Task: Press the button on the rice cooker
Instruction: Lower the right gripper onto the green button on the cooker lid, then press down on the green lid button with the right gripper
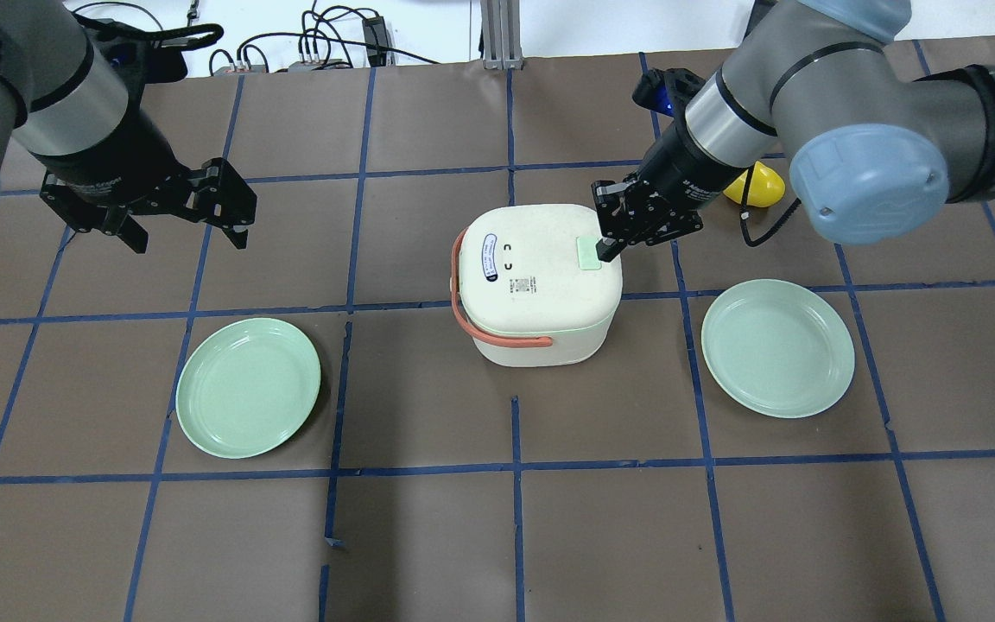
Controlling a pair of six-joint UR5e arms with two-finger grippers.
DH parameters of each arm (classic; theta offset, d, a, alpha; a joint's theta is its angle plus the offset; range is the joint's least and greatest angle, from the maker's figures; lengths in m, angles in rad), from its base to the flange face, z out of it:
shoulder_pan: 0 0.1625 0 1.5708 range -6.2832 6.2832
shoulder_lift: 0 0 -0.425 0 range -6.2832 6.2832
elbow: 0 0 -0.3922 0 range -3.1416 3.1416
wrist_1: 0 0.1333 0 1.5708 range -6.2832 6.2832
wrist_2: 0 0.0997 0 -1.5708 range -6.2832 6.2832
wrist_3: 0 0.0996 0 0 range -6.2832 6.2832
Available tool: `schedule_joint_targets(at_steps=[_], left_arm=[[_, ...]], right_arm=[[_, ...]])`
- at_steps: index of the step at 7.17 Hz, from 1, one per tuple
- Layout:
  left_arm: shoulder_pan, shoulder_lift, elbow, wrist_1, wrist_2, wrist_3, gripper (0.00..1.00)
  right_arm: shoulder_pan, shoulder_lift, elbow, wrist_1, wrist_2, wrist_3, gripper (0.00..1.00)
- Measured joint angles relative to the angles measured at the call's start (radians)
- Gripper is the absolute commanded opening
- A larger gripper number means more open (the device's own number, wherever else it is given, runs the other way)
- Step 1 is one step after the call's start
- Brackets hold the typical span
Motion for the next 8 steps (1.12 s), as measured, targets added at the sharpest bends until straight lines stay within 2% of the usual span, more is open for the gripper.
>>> schedule_joint_targets(at_steps=[8], left_arm=[[0.0,0.0,0.0,-0.001,0.0,0.0,1.0]], right_arm=[[0.003,0.063,-0.025,-0.043,0.024,0.003,0.05]])
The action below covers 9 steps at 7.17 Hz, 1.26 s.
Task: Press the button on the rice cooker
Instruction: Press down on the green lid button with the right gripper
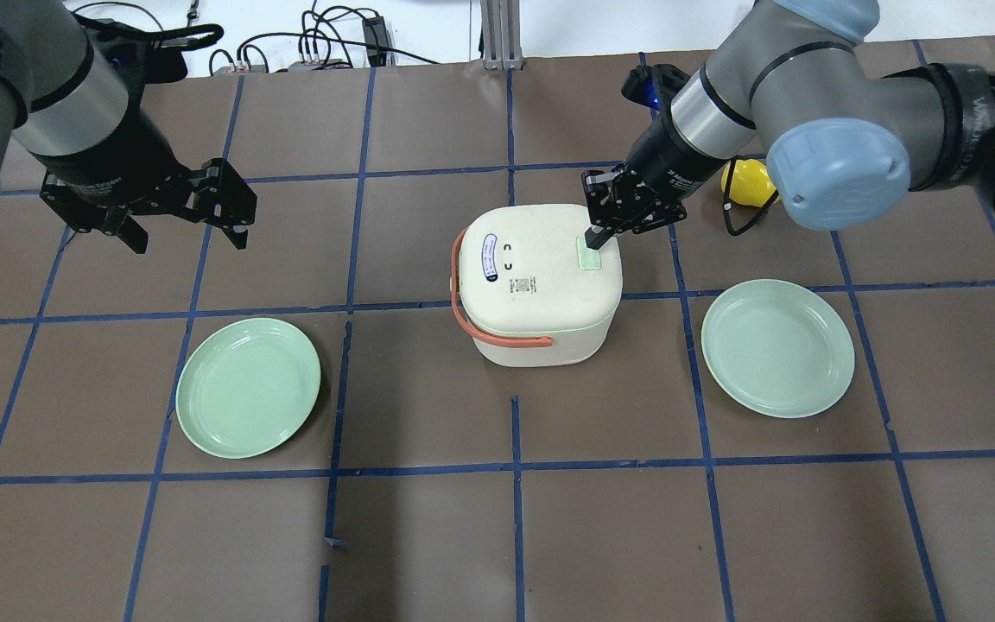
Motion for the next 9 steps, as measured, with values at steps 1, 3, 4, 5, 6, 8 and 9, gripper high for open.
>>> schedule_joint_targets(at_steps=[1,3,4,5,6,8,9], left_arm=[[0.0,0.0,0.0,0.0,0.0,0.0,1.0],[0.0,0.0,0.0,0.0,0.0,0.0,1.0],[0.0,0.0,0.0,0.0,0.0,0.0,1.0],[0.0,0.0,0.0,0.001,0.0,0.0,1.0],[0.0,0.0,0.0,0.001,0.0,0.0,1.0],[0.0,0.0,0.0,0.001,0.0,0.0,1.0],[0.0,0.0,0.0,0.001,0.0,0.0,1.0]], right_arm=[[0.0,-0.002,0.004,0.0,0.001,0.0,0.05],[0.0,-0.004,0.011,-0.001,0.003,-0.001,0.05],[0.002,-0.003,0.013,-0.001,0.004,-0.001,0.05],[0.005,-0.001,0.014,-0.004,0.004,0.0,0.05],[0.009,0.002,0.015,-0.009,0.005,0.0,0.05],[0.011,0.005,0.015,-0.013,0.004,-0.001,0.05],[0.011,0.007,0.014,-0.014,0.004,-0.002,0.05]])
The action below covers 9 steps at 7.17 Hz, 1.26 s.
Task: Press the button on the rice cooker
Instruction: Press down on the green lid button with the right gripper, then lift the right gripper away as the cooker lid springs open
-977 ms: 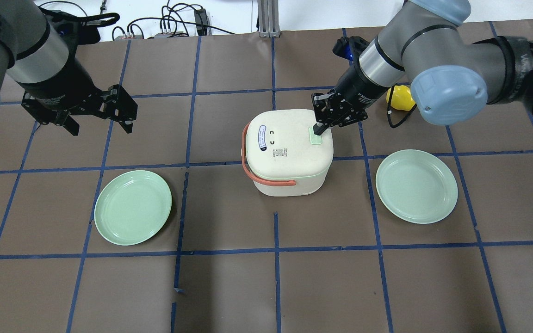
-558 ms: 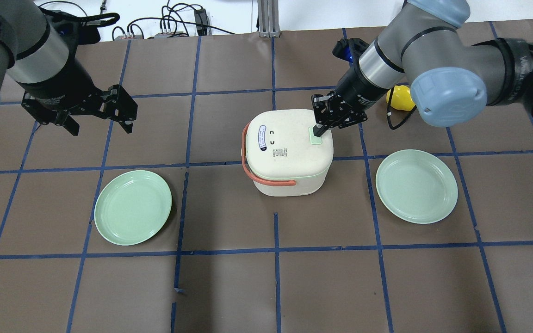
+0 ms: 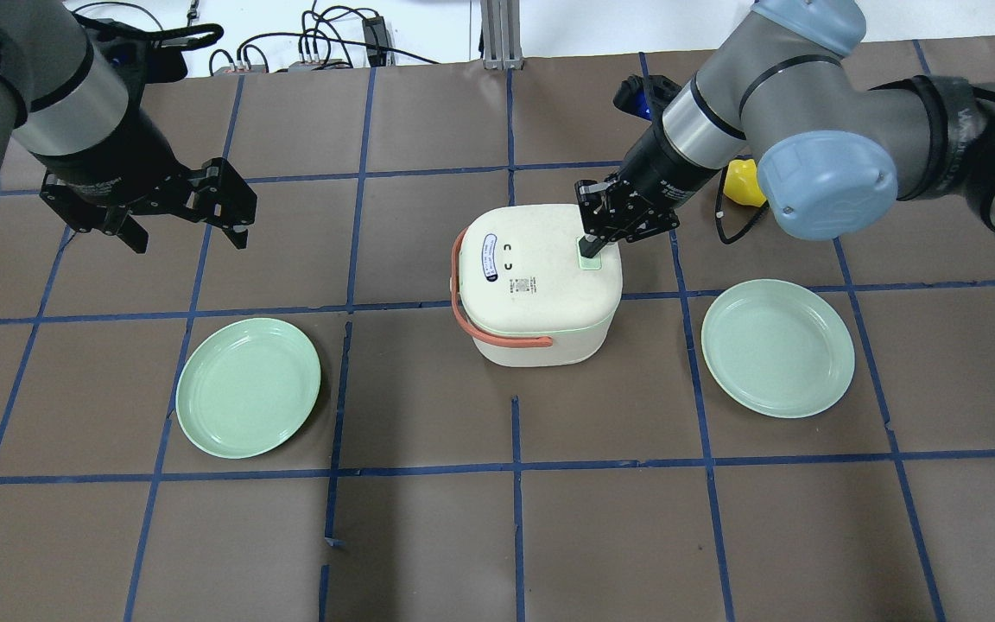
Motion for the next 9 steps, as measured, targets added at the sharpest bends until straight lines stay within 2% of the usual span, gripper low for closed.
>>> schedule_joint_targets(at_steps=[5,6,8,9], left_arm=[[0.0,0.0,0.0,0.0,0.0,0.0,1.0],[0.0,0.0,0.0,0.0,0.0,0.0,1.0],[0.0,0.0,0.0,0.0,0.0,0.0,1.0],[0.0,0.0,0.0,0.0,0.0,0.0,1.0]], right_arm=[[-0.003,0.01,0.0,-0.003,-0.001,-0.008,0.07],[-0.003,0.01,0.0,-0.003,-0.001,-0.007,0.28],[-0.001,0.003,-0.008,-0.001,-0.005,-0.003,0.95],[0.008,-0.004,-0.019,0.001,-0.013,-0.005,1.0]])
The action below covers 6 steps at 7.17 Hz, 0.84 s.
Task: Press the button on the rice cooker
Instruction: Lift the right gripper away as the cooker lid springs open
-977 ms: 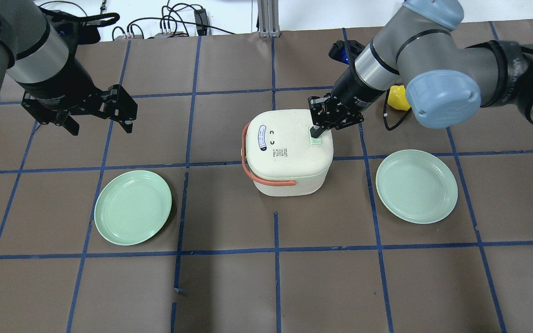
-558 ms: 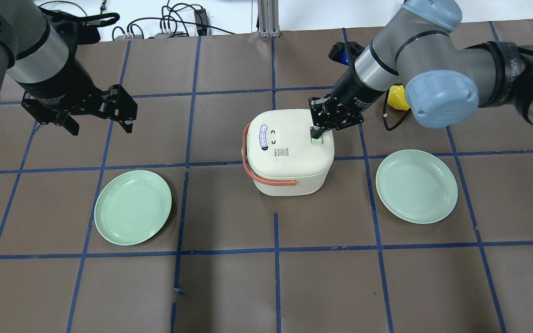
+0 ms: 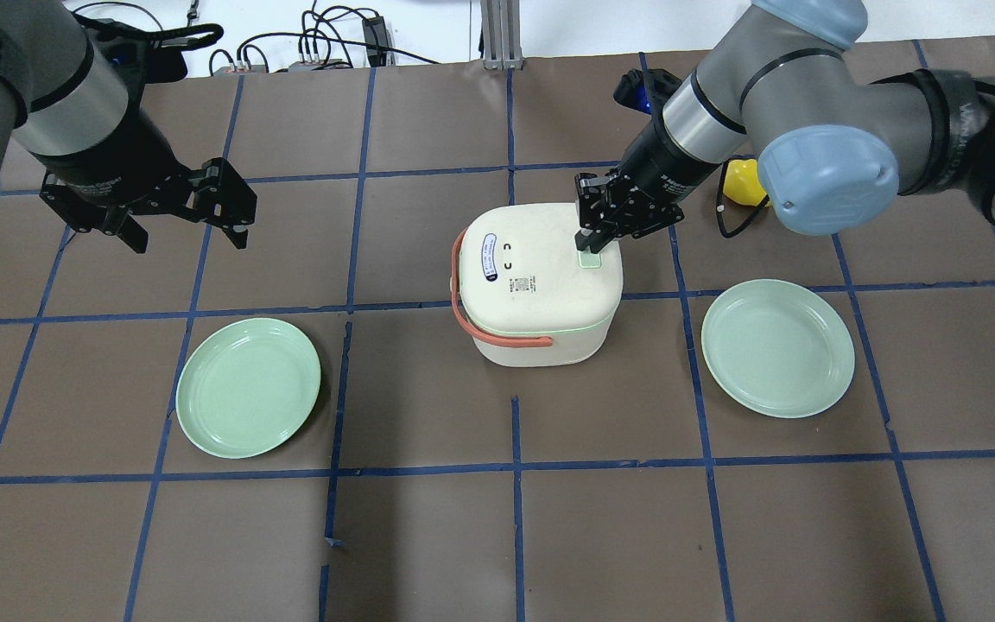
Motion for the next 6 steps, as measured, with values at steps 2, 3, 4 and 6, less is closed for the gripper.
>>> schedule_joint_targets(at_steps=[2,3,4,6], left_arm=[[0.0,0.0,0.0,0.0,0.0,0.0,1.0],[0.0,0.001,0.0,0.0,0.0,0.0,1.0],[0.0,0.001,0.0,0.0,0.0,0.0,1.0],[0.0,0.0,0.0,-0.001,0.0,0.0,1.0]], right_arm=[[0.028,-0.026,-0.033,0.02,-0.042,0.006,1.0],[0.035,-0.054,-0.059,0.063,-0.081,0.008,1.0],[0.037,-0.083,-0.092,0.119,-0.131,0.009,1.0],[0.032,-0.126,-0.156,0.192,-0.246,0.012,1.0]])
